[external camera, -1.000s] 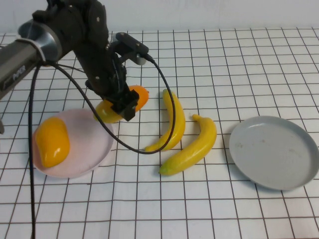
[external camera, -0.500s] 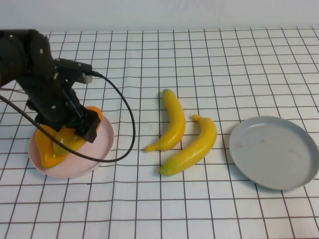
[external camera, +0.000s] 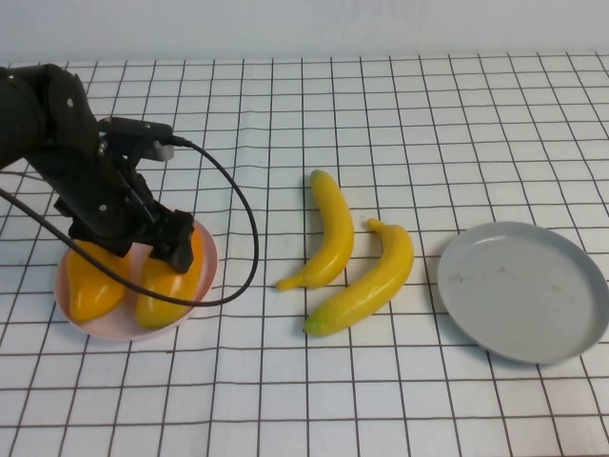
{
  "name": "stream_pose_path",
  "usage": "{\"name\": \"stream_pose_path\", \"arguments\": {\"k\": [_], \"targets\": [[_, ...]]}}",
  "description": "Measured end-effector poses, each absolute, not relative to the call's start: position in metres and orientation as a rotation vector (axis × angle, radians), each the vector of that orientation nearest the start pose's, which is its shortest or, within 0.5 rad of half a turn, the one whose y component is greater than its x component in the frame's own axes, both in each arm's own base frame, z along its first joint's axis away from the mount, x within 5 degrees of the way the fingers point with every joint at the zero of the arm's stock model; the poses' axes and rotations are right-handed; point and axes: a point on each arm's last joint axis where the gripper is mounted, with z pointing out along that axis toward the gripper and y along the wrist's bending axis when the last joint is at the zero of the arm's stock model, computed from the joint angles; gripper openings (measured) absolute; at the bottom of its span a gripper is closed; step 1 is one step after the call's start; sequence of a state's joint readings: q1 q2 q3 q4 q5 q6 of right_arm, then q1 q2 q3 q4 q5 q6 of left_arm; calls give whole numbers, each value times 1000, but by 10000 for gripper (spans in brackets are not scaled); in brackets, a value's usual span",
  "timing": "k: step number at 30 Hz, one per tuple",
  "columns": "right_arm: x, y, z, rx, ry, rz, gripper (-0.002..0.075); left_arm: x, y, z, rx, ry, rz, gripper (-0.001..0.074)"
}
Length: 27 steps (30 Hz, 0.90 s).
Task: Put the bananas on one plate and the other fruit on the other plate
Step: Put one type of fruit in the left plate, then put another type of fruit in the right plate
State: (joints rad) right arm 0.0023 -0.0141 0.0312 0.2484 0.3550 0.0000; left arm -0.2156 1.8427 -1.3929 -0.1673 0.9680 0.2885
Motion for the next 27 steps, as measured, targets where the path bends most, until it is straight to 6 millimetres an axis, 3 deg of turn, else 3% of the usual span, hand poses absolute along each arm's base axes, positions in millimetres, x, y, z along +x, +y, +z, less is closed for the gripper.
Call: {"name": "stream_pose_path", "arguments": {"k": [5, 10, 14, 18, 21, 25, 27], "targets": [[53, 8, 172, 154, 1845, 243, -16, 363, -91, 244, 602, 2766, -196, 668], [53, 8, 172, 154, 1845, 243, -16, 343, -89, 297, 641, 2576, -227, 668], [53, 8, 172, 154, 1845, 243, -16, 304, -94, 340, 725, 2360, -369, 668], [53, 8, 172, 154, 1845, 243, -16, 255, -83, 363, 691, 2195, -341, 637], [53, 8, 172, 154, 1845, 243, -16, 220, -74, 367, 608, 2121, -340, 505], [53, 8, 172, 154, 1845, 243, -16, 176, -63, 362, 419, 2064, -401, 194], [53, 8, 172, 154, 1845, 243, -16, 158, -57, 357, 327, 2035, -424, 83]]}}
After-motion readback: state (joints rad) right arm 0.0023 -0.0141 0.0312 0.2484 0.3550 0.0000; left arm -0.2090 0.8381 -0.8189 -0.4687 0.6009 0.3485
